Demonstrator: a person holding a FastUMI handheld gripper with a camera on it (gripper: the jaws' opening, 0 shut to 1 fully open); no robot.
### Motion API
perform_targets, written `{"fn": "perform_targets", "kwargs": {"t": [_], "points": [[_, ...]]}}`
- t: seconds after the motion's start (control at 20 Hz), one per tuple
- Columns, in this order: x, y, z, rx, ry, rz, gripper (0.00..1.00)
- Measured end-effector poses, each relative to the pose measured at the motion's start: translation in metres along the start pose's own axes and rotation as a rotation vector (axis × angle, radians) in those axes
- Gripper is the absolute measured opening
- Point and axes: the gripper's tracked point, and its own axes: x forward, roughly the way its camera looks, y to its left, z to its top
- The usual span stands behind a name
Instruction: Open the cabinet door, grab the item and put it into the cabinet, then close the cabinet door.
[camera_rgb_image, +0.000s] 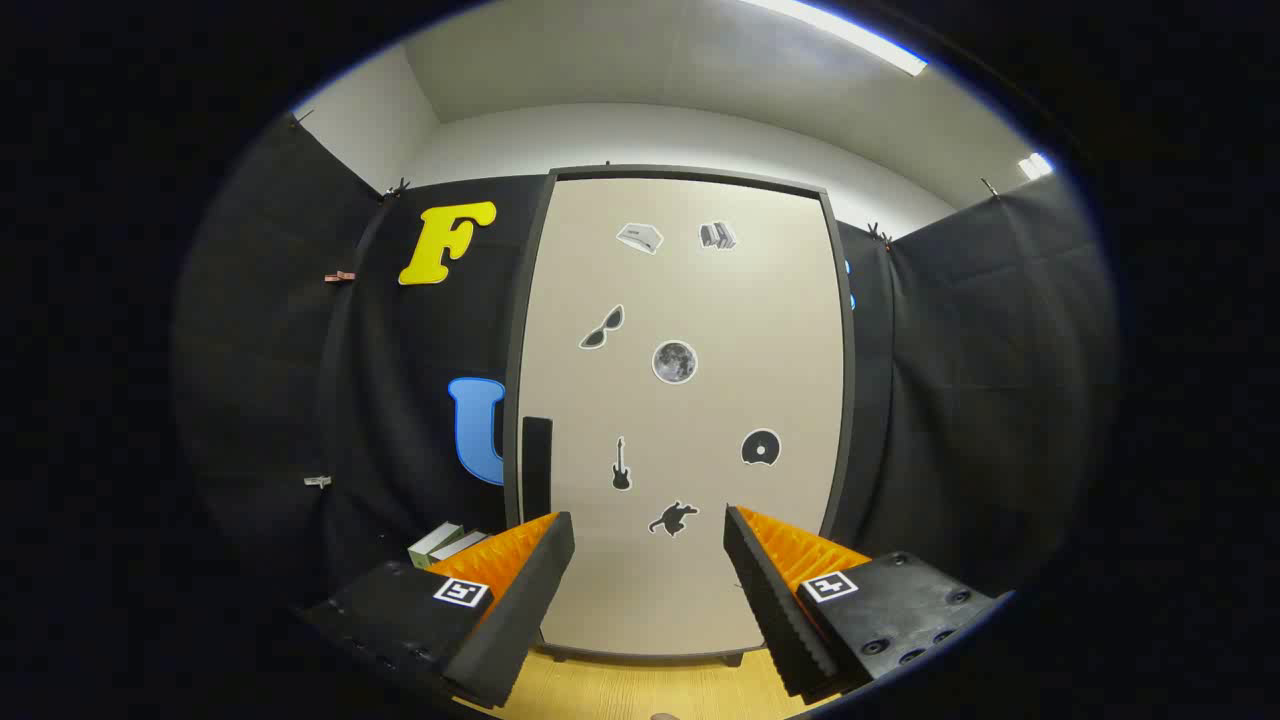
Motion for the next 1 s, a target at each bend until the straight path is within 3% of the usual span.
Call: {"fn": "perform_targets", "kwargs": {"t": [1.0], "points": [[-0.007,0.010,0.002,0.006,0.001,0.021,0.97]]}}
